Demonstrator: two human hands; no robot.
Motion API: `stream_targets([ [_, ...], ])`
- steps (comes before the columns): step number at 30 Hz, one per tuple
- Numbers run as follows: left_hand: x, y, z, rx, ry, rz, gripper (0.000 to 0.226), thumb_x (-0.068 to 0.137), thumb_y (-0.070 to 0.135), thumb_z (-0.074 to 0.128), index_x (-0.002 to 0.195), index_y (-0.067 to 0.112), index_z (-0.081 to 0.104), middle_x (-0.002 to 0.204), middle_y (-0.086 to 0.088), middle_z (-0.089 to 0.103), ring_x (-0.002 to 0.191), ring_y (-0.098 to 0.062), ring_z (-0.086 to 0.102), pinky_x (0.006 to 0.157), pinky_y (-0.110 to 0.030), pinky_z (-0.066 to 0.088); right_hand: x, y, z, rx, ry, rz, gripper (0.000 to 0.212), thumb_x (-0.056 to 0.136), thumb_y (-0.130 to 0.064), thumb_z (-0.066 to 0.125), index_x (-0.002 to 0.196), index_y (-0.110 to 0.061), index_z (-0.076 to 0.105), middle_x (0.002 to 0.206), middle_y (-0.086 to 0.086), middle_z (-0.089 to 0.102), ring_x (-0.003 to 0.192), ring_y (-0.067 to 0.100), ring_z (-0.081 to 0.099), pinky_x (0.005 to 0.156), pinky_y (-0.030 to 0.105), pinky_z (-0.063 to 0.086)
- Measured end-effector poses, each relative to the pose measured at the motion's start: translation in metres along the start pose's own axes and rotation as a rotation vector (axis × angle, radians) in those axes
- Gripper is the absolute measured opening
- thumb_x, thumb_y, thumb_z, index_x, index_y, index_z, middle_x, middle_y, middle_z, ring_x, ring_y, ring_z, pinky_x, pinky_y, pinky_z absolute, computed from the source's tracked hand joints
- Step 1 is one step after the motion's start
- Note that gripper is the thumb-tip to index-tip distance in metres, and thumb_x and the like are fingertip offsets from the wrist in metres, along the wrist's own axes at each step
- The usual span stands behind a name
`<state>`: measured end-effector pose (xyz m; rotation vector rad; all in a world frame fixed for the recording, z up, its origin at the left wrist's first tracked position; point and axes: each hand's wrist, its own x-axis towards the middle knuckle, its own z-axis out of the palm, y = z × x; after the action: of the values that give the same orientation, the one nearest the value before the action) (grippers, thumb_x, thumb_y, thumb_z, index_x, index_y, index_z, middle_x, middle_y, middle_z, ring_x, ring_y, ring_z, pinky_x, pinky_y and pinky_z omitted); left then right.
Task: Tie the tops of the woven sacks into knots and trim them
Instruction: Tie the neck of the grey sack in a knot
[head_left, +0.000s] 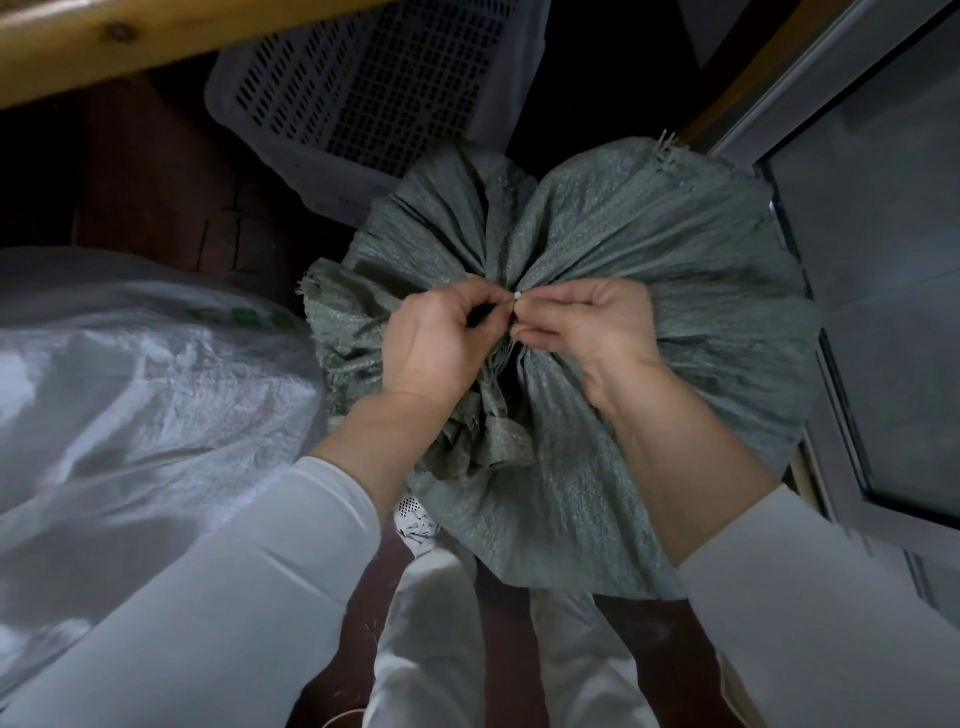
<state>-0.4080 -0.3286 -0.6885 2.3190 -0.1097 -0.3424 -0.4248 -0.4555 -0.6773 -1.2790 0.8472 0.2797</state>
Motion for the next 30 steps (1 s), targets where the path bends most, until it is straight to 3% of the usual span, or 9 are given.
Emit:
stream_targets([
  [3,-0.001,-0.001,0.000,0.022,-0.018,0.014,0.031,0.077,0.039,0.057,0.096,0.023,0.075,0.093,-0.002,0.075,0.088,-0.021,0.070,0.074,-0.038,0.056,-0.003,0.002,-0.002,0.038,-0.022,0.015,0.007,0.081,0.011,0.063,0.087,0.008,0.065,0.063,0.009,0.065,0.048,0.007,0.064,0.059,0.017,0.058],
  [6,-0.001,-0.002,0.000,0.011,-0.030,-0.004,0.032,0.077,0.040,0.055,0.096,0.024,0.075,0.093,-0.002,0.075,0.088,-0.020,0.070,0.076,-0.037,0.056,-0.007,0.000,-0.002,0.042,-0.031,0.024,0.009,0.082,0.013,0.061,0.085,0.005,0.064,0.073,0.012,0.063,0.050,0.006,0.065,0.060,0.017,0.058],
  [16,-0.001,-0.002,0.000,0.019,-0.013,0.010,0.032,0.076,0.039,0.058,0.096,0.023,0.076,0.095,-0.001,0.076,0.089,-0.019,0.071,0.076,-0.035,0.056,-0.003,0.004,0.001,0.103,0.033,-0.019,0.040,0.080,0.019,0.059,0.079,-0.015,0.037,0.072,0.015,0.056,0.041,0.008,0.061,0.052,0.021,0.057],
  [21,-0.001,-0.002,-0.003,0.140,-0.074,0.108,0.034,0.078,0.041,0.054,0.099,0.024,0.075,0.097,-0.002,0.075,0.089,-0.021,0.071,0.074,-0.034,0.056,-0.004,0.007,0.001,0.089,0.027,-0.054,0.041,0.081,0.020,0.056,0.075,-0.014,0.035,0.070,0.014,0.055,0.042,0.005,0.061,0.049,0.017,0.054],
  [24,-0.003,-0.003,-0.007,0.183,-0.115,0.199,0.047,0.075,0.048,0.046,0.103,0.023,0.074,0.102,-0.001,0.074,0.092,-0.020,0.071,0.076,-0.031,0.057,-0.003,0.007,0.000,0.056,0.043,-0.072,0.039,0.082,0.019,0.055,0.072,-0.014,0.035,0.070,0.013,0.054,0.041,0.003,0.060,0.046,0.014,0.051],
  [28,-0.009,-0.008,-0.008,0.199,-0.324,0.126,0.059,0.073,0.050,0.070,0.124,0.024,0.059,0.121,-0.002,0.064,0.111,-0.020,0.061,0.090,-0.034,0.050,0.000,0.007,0.000,0.005,0.046,-0.051,0.034,0.082,0.016,0.059,0.073,-0.012,0.041,0.069,0.012,0.055,0.039,0.004,0.059,0.043,0.013,0.048],
  [30,-0.011,-0.011,-0.002,0.207,-0.280,0.101,0.048,0.078,0.039,0.071,0.122,0.024,0.057,0.118,-0.003,0.063,0.108,-0.024,0.061,0.086,-0.037,0.050,0.001,0.006,-0.001,-0.087,0.037,-0.048,0.030,0.081,0.012,0.063,0.075,-0.013,0.047,0.070,0.009,0.059,0.038,0.002,0.057,0.037,0.012,0.042],
])
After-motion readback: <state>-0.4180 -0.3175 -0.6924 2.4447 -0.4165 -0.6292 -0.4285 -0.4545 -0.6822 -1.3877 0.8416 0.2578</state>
